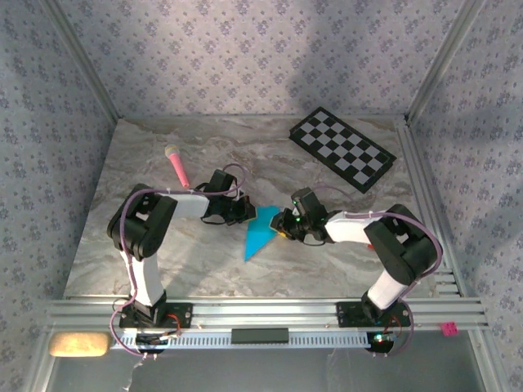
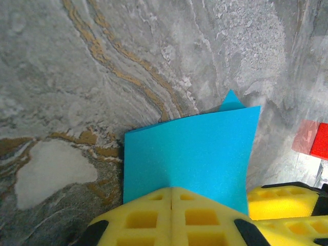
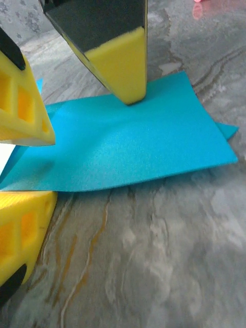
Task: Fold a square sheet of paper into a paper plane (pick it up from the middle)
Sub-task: Fold the wing for the fifth time at the center of the table.
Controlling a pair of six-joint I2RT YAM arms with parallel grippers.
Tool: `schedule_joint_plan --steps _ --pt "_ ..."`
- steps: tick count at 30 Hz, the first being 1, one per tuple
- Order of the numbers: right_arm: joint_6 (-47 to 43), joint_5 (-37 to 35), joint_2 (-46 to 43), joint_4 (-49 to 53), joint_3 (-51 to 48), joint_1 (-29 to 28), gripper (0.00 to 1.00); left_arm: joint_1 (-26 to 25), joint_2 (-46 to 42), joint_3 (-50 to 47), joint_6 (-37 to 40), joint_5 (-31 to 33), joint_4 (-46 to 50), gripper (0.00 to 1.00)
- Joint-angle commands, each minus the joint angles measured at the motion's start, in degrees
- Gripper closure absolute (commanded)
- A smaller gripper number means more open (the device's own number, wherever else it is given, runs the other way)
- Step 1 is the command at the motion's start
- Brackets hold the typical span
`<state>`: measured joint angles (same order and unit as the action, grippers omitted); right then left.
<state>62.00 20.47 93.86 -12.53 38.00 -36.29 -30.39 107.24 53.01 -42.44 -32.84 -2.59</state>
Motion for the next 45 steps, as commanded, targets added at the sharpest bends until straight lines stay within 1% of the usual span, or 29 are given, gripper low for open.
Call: schedule_joint_plan --steps 1,6,10,15,20,23,26,32,37,40,42,45 --pt "-2.64 1.57 0.57 -1.33 1.85 0.24 0.71 -0.15 0.95 -1.5 1.25 0.43 5.06 0.98" --pt "-3.68 2.87 1.21 -2.0 2.4 1.04 0.72 -0.11 0.91 -1.41 1.54 0.34 5.31 0.98" --pt "-5.24 5.94 2.79 -4.51 2.44 2.12 0.72 -0.11 0.94 -1.1 1.29 -0.11 5.16 0.98" --pt "-6.59 7.92 3.19 -6.08 2.29 3.22 0.72 -0.13 0.91 -0.67 1.06 -0.12 5.18 0.98" --pt "-7.93 9.58 3.72 -5.23 3.18 3.71 0.72 -0.18 0.82 -0.63 1.13 -0.09 5.4 0.98" --pt "-8.14 10.85 5.12 -5.89 3.58 4.12 0.74 -0.14 0.82 -0.71 1.19 -0.16 5.32 0.98" --pt "-7.68 13.0 6.43 -10.15 2.93 4.64 0.76 -0.18 0.44 -0.82 0.74 -1.11 4.38 0.98" --pt "-9.31 13.89 7.46 -8.82 3.47 5.47 0.8 -0.14 -0.19 -0.2 0.85 -0.79 4.43 0.98" --pt "-9.26 14.91 8.35 -9.76 3.13 5.8 0.87 -0.05 -0.4 -0.21 0.75 -1.17 4.35 0.97" --pt "-9.05 14.22 8.01 -9.88 2.7 5.82 0.91 -0.05 -1.82 -0.45 0.92 -0.93 4.13 0.92" --pt "-8.1 13.1 7.42 -9.55 2.4 5.81 0.93 -0.05 -3.71 -0.95 1.3 0.01 3.83 0.81" --pt "-4.07 9.39 5.63 -11.65 0.27 5.72 0.97 -0.09 -7.39 -1.58 2.8 1.92 4.23 0.66"
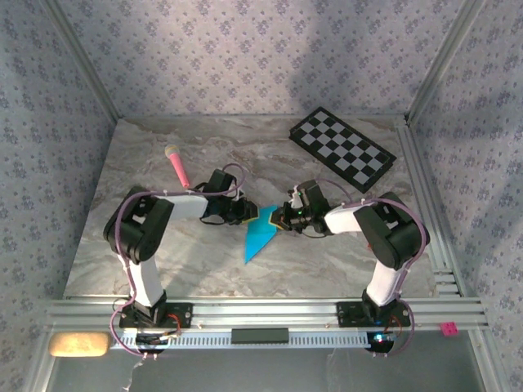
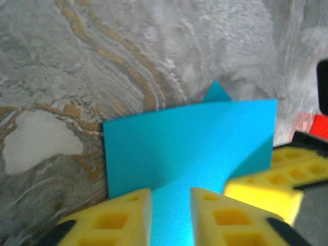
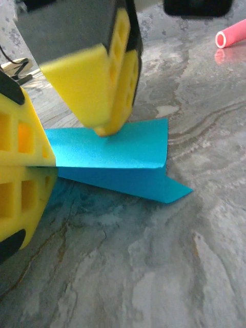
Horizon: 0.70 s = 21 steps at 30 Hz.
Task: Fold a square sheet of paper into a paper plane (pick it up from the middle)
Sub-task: Fold the wing for the fifth time at the center of the table.
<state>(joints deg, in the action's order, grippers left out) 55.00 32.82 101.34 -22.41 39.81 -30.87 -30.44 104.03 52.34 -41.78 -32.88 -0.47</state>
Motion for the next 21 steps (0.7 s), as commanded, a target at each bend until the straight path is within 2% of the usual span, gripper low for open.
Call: schedule_joint_plan --steps 1,4,8,11,15,21 --pt "4.47 -4.33 -2.54 -2.81 -2.28 0.2 0.97 -0.13 -5.69 -1.19 2.84 2.8 2.55 0.62" --pt "7.4 -8.0 -4.68 -2.76 -3.22 -0.54 0.98 -0.61 -10.73 -2.56 5.42 5.76 3.7 0.55" --pt "13.15 -13.08 -6.5 -1.65 -4.58 -1.57 0.98 -3.84 -17.43 -4.65 10.42 11.96 5.87 0.53" --pt "17.02 -14.66 -7.21 -3.47 -5.93 -2.21 0.98 -8.26 -21.32 -6.44 15.26 18.32 7.72 0.54" --pt "17.94 -15.89 -8.65 -2.63 -5.79 -2.87 0.98 -14.85 -24.3 -9.05 20.44 24.97 9.16 0.55" --pt "18.09 -16.12 -10.05 -1.45 -5.56 -3.22 0.98 -23.26 -23.19 -10.45 24.67 35.15 11.24 0.53"
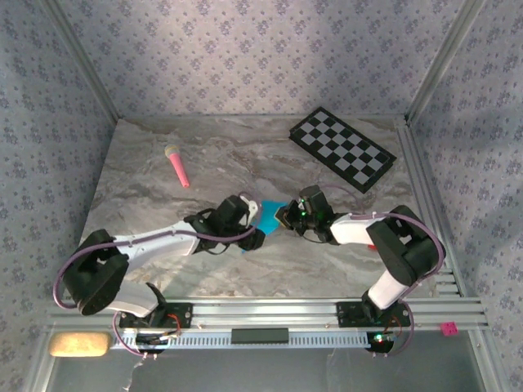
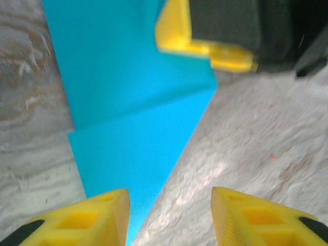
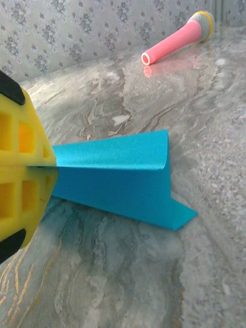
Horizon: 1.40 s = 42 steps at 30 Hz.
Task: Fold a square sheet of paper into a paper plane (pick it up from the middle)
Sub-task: Fold the wing for the fifth time at the center of the table.
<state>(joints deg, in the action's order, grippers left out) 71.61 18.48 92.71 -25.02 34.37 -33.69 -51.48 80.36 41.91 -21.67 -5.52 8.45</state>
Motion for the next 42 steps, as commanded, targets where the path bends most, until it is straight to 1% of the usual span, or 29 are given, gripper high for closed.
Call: schedule_joint_plan --steps 1,4,11,18,27,33,42 --pt "1.59 -1.63 -1.55 0.86 -0.18 -0.49 0.98 -3.49 1.1 0.37 5.17 9.78 3.1 0.53" --pt "1.5 -1.13 -1.89 1.19 0.0 -0.61 0.97 -7.02 2.73 1.03 6.52 16.05 4.21 0.51" --pt "1.5 -1.07 -2.05 1.37 -0.01 -0.68 0.97 -11.35 7.4 3.6 8.3 22.67 4.57 0.5" --pt "1.33 -0.95 -2.02 1.83 -0.19 -0.68 0.97 -13.97 11.89 6.05 8.4 29.14 4.9 0.54" --pt "1.09 -0.9 -2.25 2.16 -0.22 -0.58 0.97 -14.41 13.65 6.96 8.44 31.49 5.53 0.64" --pt "0.88 -0.51 -2.09 2.33 0.08 -0.5 0.97 -14.43 13.77 6.89 8.45 31.18 5.7 0.69" --pt "0.6 -0.41 -1.91 2.95 0.2 -0.41 0.97 -14.43 13.64 6.58 8.33 31.29 5.48 0.82"
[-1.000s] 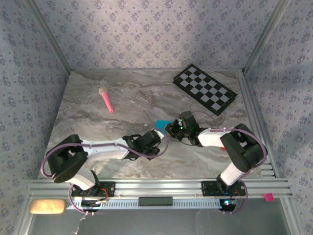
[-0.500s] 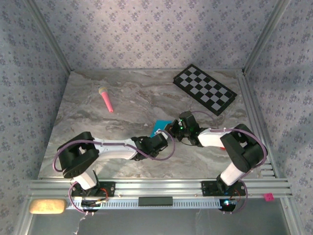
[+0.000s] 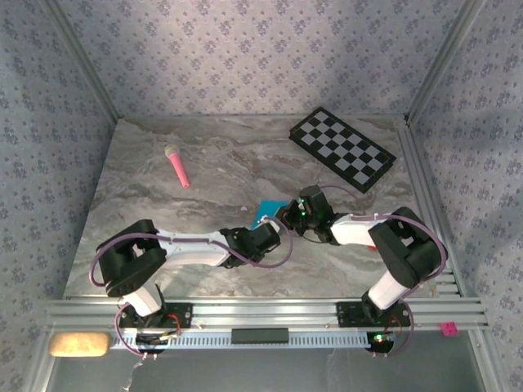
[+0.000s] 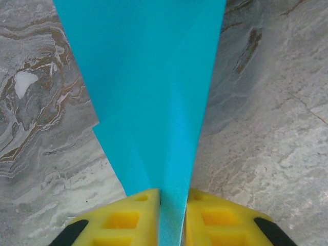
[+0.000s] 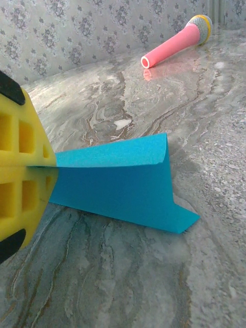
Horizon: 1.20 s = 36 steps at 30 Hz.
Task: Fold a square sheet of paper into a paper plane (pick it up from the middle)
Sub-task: Fold the wing for the fifth time at the center of the table.
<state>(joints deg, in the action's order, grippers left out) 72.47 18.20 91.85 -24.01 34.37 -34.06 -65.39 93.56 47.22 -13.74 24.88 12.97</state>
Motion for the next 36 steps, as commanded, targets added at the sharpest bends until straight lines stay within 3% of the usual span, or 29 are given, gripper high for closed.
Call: schedule_joint_plan --steps 1,10,16,22,28,32,36 --pt "-0.31 -0.14 -1.06 2.1 0.22 0.08 0.97 -0.53 0.42 1.14 0.29 0.92 0.9 0.83" --pt "-1.91 -0.75 -2.08 4.62 0.52 -0.08 0.91 -0.49 0.81 1.18 -0.3 0.08 0.56 0.91" --pt "-6.72 -3.27 -5.48 13.89 2.24 0.14 0.78 -0.4 1.95 1.67 -1.34 -2.12 0.73 0.92" --pt "-9.36 -5.61 -9.32 21.45 2.03 1.19 0.72 -0.17 3.3 2.64 -2.86 -4.53 1.05 0.9" --pt "-11.18 -7.27 -13.08 26.86 1.36 2.04 0.7 1.28 3.8 3.13 -3.75 -8.6 0.83 0.86" --pt "-12.06 -8.87 -16.55 28.14 -0.06 2.08 0.57 3.37 4.01 3.18 -4.45 -12.67 0.84 0.86" --pt "-12.42 -9.82 -19.0 28.89 -1.38 2.23 0.53 5.31 3.61 2.95 -4.72 -17.53 0.04 0.85"
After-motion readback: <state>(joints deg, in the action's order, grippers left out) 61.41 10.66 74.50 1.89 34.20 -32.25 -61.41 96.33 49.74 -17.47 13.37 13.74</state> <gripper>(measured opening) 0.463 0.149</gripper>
